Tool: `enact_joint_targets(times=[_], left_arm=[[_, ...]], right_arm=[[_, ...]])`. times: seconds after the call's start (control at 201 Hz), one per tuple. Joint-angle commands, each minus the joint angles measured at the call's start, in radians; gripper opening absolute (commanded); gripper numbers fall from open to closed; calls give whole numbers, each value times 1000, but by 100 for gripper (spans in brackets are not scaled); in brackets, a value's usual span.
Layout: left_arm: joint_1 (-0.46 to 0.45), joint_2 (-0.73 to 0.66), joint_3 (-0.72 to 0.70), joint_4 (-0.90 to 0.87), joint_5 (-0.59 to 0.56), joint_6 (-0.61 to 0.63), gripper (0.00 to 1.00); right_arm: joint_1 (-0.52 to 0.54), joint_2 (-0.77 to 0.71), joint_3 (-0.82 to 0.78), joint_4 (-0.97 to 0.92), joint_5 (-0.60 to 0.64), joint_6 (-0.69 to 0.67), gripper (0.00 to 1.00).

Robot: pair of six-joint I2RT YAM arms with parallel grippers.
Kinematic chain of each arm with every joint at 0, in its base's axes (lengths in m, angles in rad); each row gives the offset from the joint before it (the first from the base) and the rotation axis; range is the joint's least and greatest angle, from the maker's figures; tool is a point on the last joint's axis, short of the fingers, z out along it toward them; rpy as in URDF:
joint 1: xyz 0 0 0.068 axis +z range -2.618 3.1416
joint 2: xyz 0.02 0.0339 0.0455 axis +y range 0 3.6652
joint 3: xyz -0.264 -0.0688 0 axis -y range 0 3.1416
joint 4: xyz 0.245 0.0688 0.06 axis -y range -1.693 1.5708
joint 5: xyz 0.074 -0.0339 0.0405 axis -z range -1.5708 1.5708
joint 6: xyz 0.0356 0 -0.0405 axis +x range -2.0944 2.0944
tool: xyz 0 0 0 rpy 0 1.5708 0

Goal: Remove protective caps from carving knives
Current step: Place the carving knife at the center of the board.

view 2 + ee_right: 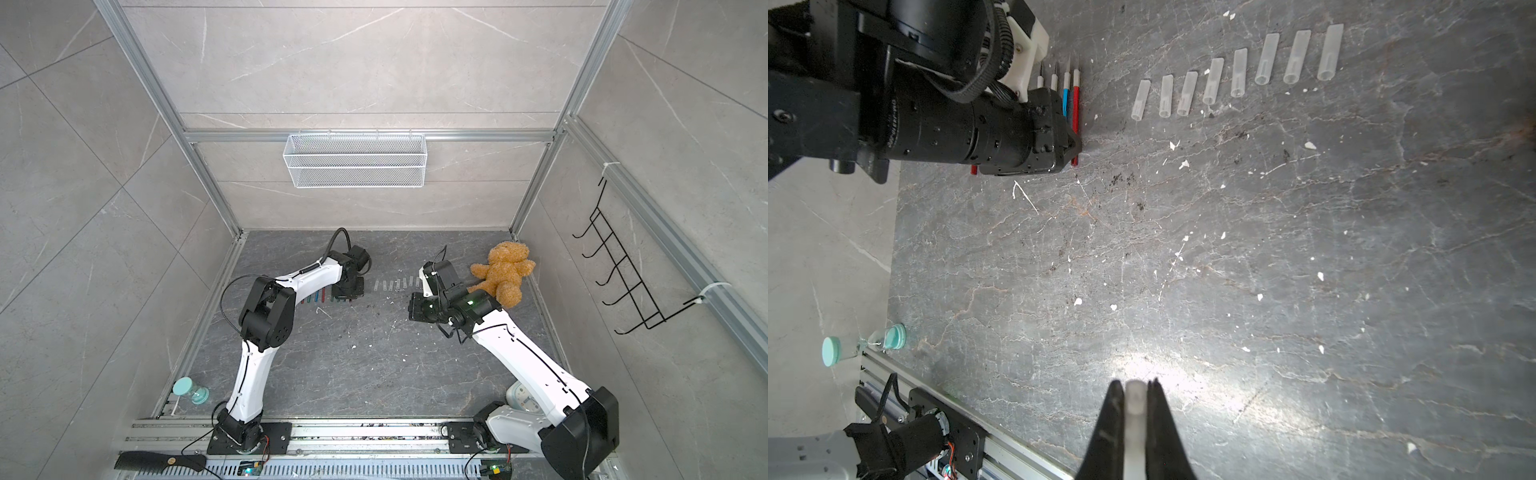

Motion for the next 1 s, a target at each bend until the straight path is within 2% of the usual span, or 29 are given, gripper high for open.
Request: enact_joint_targets(times=[0.0, 0.429, 0.683, 0.817, 0.992], left_arm=[[7, 5, 33, -40, -3, 25, 17], [6, -20, 63, -48, -13, 37, 20], [6, -64, 132, -87, -24, 58, 27], [8, -103, 218, -132, -32, 81, 35], [12, -202, 293, -146, -33, 117, 55]], right_arm=[[9, 9, -7, 13, -1, 11, 0], [12, 7, -7, 13, 2, 11, 0], [15, 16, -3, 15, 0, 9, 0], [16, 24, 2, 16, 2, 6, 0], [15, 47, 24, 7, 8, -8, 0]])
